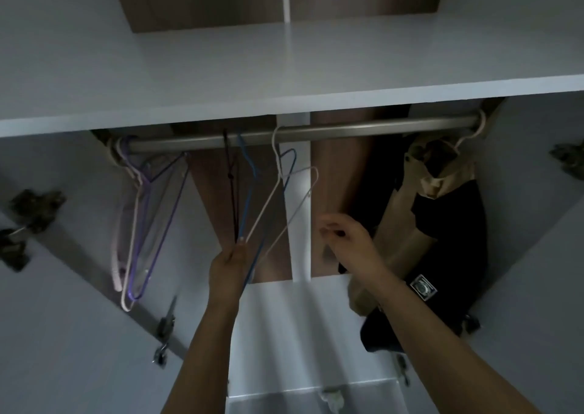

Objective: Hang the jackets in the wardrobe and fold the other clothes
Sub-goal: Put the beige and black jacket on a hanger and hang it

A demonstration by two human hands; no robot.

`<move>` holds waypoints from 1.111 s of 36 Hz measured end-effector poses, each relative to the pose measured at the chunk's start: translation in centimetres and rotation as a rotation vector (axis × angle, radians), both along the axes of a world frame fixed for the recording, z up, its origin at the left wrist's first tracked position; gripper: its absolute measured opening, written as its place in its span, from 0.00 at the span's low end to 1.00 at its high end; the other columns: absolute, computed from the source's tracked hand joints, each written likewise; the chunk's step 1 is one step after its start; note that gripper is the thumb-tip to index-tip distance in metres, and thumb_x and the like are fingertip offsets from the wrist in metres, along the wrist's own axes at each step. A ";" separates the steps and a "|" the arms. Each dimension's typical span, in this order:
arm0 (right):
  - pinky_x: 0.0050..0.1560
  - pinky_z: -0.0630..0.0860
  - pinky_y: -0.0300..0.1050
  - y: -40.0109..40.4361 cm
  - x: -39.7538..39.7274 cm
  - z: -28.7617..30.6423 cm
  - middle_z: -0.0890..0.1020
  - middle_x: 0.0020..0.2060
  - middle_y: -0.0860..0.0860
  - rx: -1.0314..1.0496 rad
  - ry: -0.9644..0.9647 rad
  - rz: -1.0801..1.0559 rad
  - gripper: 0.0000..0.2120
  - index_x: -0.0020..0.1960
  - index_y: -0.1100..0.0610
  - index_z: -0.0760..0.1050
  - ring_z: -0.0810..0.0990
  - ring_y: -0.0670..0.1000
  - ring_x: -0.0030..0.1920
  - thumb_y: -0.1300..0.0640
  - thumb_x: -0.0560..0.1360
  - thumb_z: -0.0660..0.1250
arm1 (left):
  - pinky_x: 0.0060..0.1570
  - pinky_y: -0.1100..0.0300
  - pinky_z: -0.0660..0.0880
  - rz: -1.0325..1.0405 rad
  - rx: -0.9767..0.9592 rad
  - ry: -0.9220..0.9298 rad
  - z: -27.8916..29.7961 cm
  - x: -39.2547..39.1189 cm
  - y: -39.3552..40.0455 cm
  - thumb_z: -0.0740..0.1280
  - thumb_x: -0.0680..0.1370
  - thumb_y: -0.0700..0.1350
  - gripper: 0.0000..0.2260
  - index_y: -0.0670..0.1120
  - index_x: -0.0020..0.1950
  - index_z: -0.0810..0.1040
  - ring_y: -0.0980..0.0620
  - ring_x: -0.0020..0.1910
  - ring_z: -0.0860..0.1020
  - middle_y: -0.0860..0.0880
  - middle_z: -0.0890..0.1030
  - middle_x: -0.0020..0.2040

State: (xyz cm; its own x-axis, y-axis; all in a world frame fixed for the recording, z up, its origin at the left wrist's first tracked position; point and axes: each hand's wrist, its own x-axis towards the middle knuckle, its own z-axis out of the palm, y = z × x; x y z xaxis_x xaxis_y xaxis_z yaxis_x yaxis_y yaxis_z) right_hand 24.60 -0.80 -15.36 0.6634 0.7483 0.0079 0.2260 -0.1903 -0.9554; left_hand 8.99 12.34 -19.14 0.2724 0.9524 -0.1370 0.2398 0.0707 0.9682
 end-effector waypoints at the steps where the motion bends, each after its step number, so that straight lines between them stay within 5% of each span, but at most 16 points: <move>1: 0.52 0.71 0.25 0.4 -0.9 0.1 0.76 0.57 0.46 -0.012 -0.018 0.017 0.12 0.61 0.53 0.76 0.75 0.44 0.56 0.62 0.79 0.62 | 0.31 0.59 0.61 0.025 0.021 0.009 -0.1 -0.9 0.6 0.61 0.82 0.45 0.20 0.46 0.29 0.66 0.52 0.28 0.65 0.50 0.67 0.26; 4: 0.59 0.73 0.36 1.3 -3.2 0.4 0.75 0.58 0.44 -0.020 0.008 0.052 0.12 0.60 0.52 0.76 0.74 0.47 0.60 0.62 0.80 0.62 | 0.35 0.57 0.63 0.085 0.110 0.058 -0.5 -3.4 2.1 0.59 0.83 0.46 0.17 0.40 0.36 0.72 0.50 0.33 0.68 0.47 0.70 0.31; 8: 0.58 0.72 0.33 1.6 -5.7 0.2 0.75 0.57 0.42 -0.040 -0.016 0.070 0.12 0.61 0.53 0.77 0.75 0.47 0.61 0.60 0.79 0.63 | 0.36 0.57 0.64 0.164 0.219 0.139 -0.1 -5.8 3.4 0.58 0.83 0.48 0.17 0.40 0.38 0.73 0.47 0.38 0.72 0.45 0.74 0.35; 11: 0.60 0.74 0.38 1.4 -7.2 0.6 0.77 0.58 0.46 -0.044 -0.015 0.075 0.12 0.61 0.54 0.78 0.76 0.48 0.60 0.60 0.80 0.63 | 0.38 0.59 0.64 0.193 0.118 0.117 0.2 -6.9 4.3 0.57 0.83 0.50 0.18 0.44 0.36 0.72 0.48 0.43 0.72 0.46 0.74 0.37; 16: 0.54 0.73 0.34 0.4 -10.2 1.4 0.79 0.55 0.51 -0.008 0.012 0.075 0.12 0.60 0.57 0.78 0.77 0.52 0.59 0.62 0.80 0.62 | 0.49 0.58 0.69 0.221 -0.115 0.031 0.9 -8.2 5.8 0.56 0.83 0.49 0.20 0.34 0.63 0.74 0.49 0.47 0.70 0.37 0.77 0.56; 20: 0.44 0.71 0.22 -1.1 -12.3 1.4 0.78 0.56 0.45 0.008 0.051 0.058 0.11 0.60 0.56 0.78 0.76 0.44 0.56 0.61 0.80 0.62 | 0.34 0.62 0.65 0.235 -0.061 0.020 0.9 -9.2 5.2 0.58 0.82 0.42 0.13 0.33 0.52 0.78 0.46 0.40 0.73 0.42 0.74 0.42; 22: 0.45 0.70 0.22 -2.1 -13.1 1.2 0.78 0.55 0.42 0.042 0.064 0.030 0.11 0.59 0.54 0.79 0.76 0.42 0.55 0.60 0.80 0.61 | 0.46 0.58 0.73 0.220 0.070 0.140 0.9 -10.1 3.8 0.63 0.80 0.42 0.09 0.37 0.52 0.78 0.42 0.52 0.77 0.41 0.78 0.48; 25: 0.48 0.72 0.26 -4.4 -14.1 0.8 0.81 0.48 0.36 0.113 0.076 -0.025 0.12 0.50 0.45 0.80 0.79 0.40 0.52 0.59 0.80 0.62 | 0.70 0.50 0.65 0.173 0.246 0.148 1.5 -11.5 0.5 0.67 0.78 0.41 0.22 0.38 0.71 0.69 0.44 0.67 0.69 0.41 0.72 0.68; 29: 0.52 0.76 0.32 -8.3 -15.3 0.1 0.83 0.49 0.38 0.189 0.149 -0.076 0.16 0.47 0.42 0.81 0.80 0.38 0.52 0.62 0.80 0.62 | 0.66 0.62 0.64 -0.018 0.292 0.005 2.3 -12.3 -5.7 0.66 0.79 0.40 0.17 0.47 0.67 0.72 0.56 0.64 0.69 0.52 0.71 0.64; 33: 0.49 0.78 0.34 -12.6 -15.9 0.2 0.84 0.52 0.45 0.234 0.217 -0.128 0.13 0.53 0.47 0.81 0.81 0.41 0.52 0.62 0.80 0.62 | 0.52 0.73 0.72 -0.339 -0.005 -0.208 3.2 -13.0 -12.1 0.66 0.78 0.39 0.15 0.56 0.59 0.74 0.64 0.54 0.77 0.58 0.77 0.58; 37: 0.51 0.78 0.39 -18.1 -16.9 0.3 0.84 0.52 0.48 0.276 0.244 -0.221 0.13 0.55 0.52 0.81 0.82 0.46 0.53 0.64 0.80 0.60 | 0.60 0.56 0.75 -0.634 -0.255 -0.360 3.7 -12.8 -17.6 0.63 0.77 0.39 0.13 0.48 0.60 0.75 0.51 0.57 0.81 0.50 0.82 0.56; 40: 0.56 0.78 0.45 -23.7 -17.9 -0.4 0.84 0.53 0.50 0.279 0.297 -0.300 0.12 0.56 0.53 0.81 0.82 0.49 0.54 0.63 0.80 0.61 | 0.62 0.56 0.74 -0.754 -0.265 -0.291 3.8 -12.3 -22.1 0.65 0.73 0.44 0.15 0.48 0.59 0.75 0.50 0.59 0.79 0.48 0.81 0.59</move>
